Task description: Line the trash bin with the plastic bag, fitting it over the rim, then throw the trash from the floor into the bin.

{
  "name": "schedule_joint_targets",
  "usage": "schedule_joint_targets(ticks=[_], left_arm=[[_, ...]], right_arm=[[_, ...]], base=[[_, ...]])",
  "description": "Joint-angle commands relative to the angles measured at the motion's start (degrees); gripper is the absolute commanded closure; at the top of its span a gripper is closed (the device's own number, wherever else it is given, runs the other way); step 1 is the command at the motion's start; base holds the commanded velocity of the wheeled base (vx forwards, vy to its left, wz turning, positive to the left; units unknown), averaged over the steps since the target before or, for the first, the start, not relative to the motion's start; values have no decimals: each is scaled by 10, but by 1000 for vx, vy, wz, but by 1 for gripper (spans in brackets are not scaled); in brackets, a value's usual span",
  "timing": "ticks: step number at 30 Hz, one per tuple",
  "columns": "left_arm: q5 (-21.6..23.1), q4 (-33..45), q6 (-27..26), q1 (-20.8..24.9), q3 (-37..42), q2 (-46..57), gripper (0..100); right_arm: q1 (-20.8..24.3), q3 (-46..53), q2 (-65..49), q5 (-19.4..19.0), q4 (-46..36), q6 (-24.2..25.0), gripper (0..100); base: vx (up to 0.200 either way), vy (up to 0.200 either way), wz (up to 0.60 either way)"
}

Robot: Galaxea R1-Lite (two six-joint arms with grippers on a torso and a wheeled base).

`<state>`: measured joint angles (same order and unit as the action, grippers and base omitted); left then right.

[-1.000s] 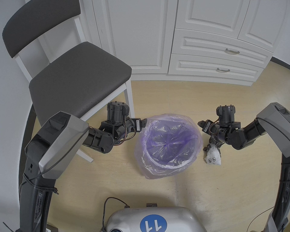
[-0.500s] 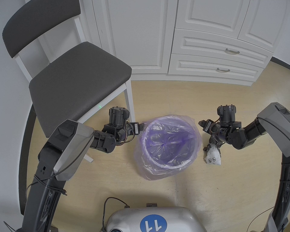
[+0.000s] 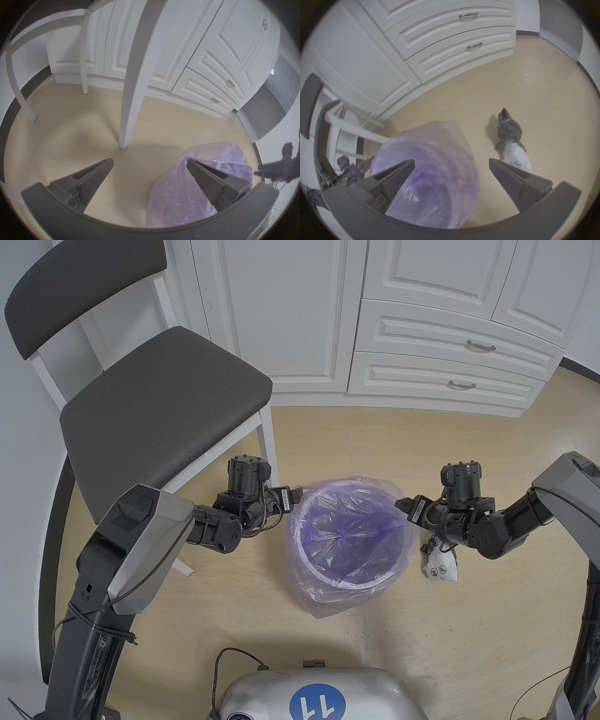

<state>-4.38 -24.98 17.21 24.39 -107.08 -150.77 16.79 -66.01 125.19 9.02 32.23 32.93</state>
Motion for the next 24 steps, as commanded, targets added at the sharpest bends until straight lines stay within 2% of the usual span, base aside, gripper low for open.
schedule_joint_targets(ticks=[1,9,13,18,21,24], left_arm=[[-1,-2,4,14,13,32,0],[-1,-5,4,19,21,32,0],[-1,-13,4,18,23,30,0],[-2,-17,3,17,28,29,0],[-2,-21,2,18,32,29,0],[-2,-22,2,18,32,29,0]], right_arm=[[55,38,-15,-1,5,-3,0],[60,32,21,9,6,-22,0],[54,4,44,32,21,-17,0],[34,-15,45,47,54,-14,0],[18,-32,49,71,64,-14,0],[10,-41,52,74,72,-13,0]], base=[[0,0,0],[0,0,0],[0,0,0],[0,0,0],[0,0,0],[0,0,0]])
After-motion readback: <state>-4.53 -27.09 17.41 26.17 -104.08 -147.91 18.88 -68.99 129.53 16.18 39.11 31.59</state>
